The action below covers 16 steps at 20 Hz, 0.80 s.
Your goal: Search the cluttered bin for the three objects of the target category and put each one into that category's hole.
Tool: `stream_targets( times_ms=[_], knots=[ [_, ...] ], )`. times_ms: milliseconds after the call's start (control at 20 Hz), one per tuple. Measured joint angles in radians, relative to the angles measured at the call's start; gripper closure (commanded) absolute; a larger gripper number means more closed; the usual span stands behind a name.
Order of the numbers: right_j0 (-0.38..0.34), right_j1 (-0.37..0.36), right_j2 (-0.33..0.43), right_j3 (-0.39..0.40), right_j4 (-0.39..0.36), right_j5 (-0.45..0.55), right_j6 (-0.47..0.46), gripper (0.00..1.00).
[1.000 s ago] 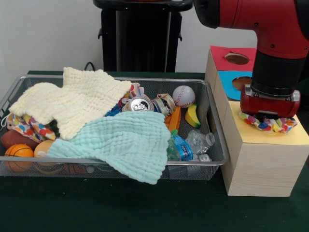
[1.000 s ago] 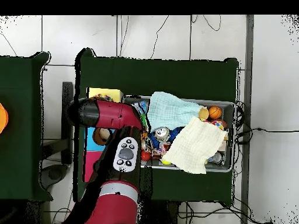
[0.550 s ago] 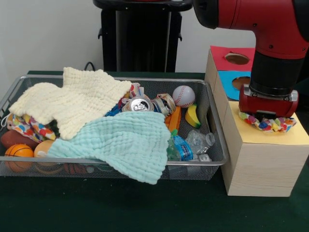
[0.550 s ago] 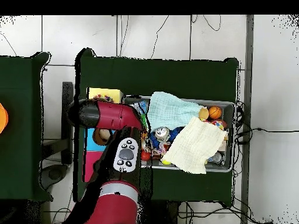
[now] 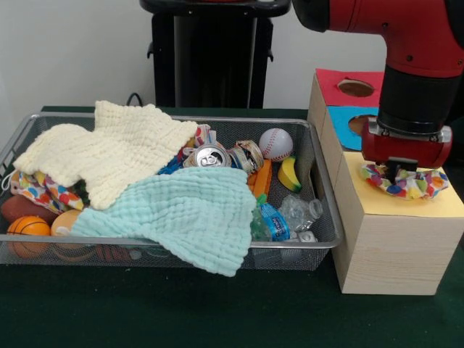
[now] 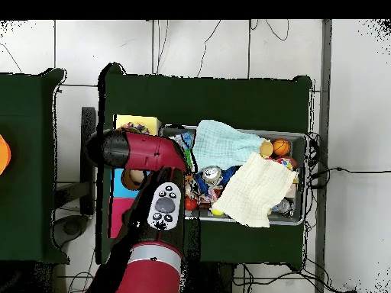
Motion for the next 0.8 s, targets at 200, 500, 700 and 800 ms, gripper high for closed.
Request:
stream_targets(
  times_ms=[200,500,700,800],
  knots=[
    [0.001,-0.023,0.0,0.007,0.0,0.017,0.0,1.0],
    [0.002,-0.054,-0.001,0.015,0.0,0.052,0.0,1.0],
    [0.002,-0.07,-0.002,0.02,-0.001,0.058,0.0,1.0],
    [0.002,-0.074,-0.002,0.021,-0.002,0.058,0.0,1.0]
  ],
)
